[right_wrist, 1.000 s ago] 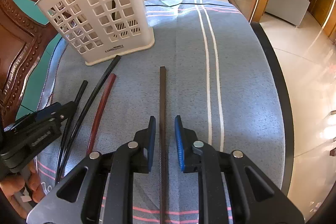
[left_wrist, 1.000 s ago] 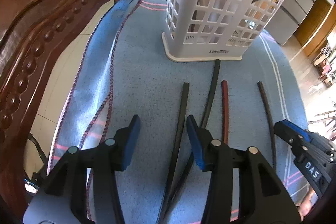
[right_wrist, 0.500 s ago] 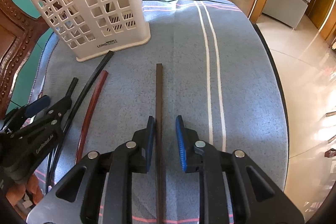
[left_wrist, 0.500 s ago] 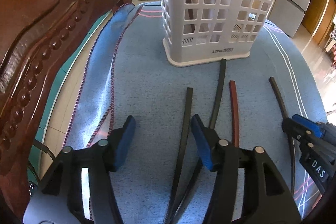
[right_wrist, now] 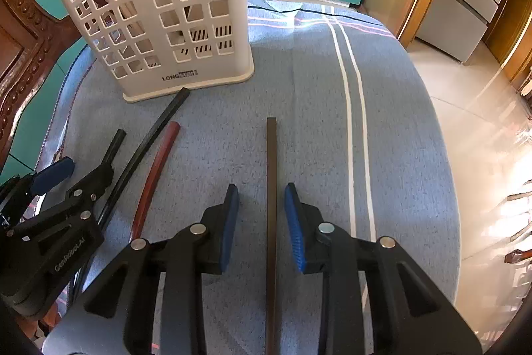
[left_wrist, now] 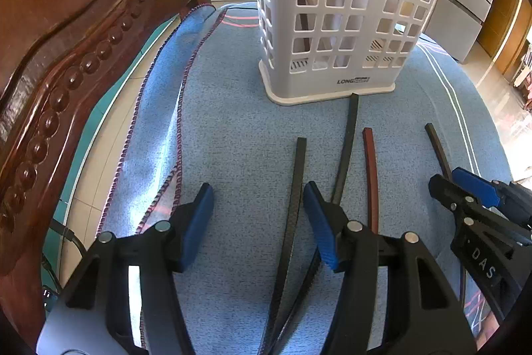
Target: Organize utensils
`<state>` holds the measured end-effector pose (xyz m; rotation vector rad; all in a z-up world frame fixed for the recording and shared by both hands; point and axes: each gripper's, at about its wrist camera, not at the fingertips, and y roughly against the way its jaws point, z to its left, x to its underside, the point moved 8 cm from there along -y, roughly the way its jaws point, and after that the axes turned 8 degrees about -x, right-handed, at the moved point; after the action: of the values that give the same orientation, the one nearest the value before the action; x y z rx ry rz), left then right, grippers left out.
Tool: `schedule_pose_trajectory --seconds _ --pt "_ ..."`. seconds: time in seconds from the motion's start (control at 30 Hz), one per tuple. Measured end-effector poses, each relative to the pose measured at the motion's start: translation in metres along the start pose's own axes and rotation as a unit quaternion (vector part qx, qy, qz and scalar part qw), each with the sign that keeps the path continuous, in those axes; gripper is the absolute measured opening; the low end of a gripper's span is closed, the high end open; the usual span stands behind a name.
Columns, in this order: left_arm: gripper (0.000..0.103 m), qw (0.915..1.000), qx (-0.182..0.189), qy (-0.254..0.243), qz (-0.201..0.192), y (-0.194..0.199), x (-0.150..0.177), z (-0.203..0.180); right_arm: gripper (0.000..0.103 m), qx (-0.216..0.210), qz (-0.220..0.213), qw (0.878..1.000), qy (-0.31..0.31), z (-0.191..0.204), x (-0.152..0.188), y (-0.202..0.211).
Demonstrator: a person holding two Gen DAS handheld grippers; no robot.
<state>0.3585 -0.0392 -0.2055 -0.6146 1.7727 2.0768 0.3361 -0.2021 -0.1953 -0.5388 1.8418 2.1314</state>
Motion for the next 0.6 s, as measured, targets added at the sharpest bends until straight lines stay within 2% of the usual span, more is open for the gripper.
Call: schedule_pose_trajectory --seconds 0.6 --pt "0.058 1.0 0.0 -0.001 -0.001 0.001 0.0 0.0 0.029 0.003 -0.012 1.0 0.001 -0.003 -0.01 -0.005"
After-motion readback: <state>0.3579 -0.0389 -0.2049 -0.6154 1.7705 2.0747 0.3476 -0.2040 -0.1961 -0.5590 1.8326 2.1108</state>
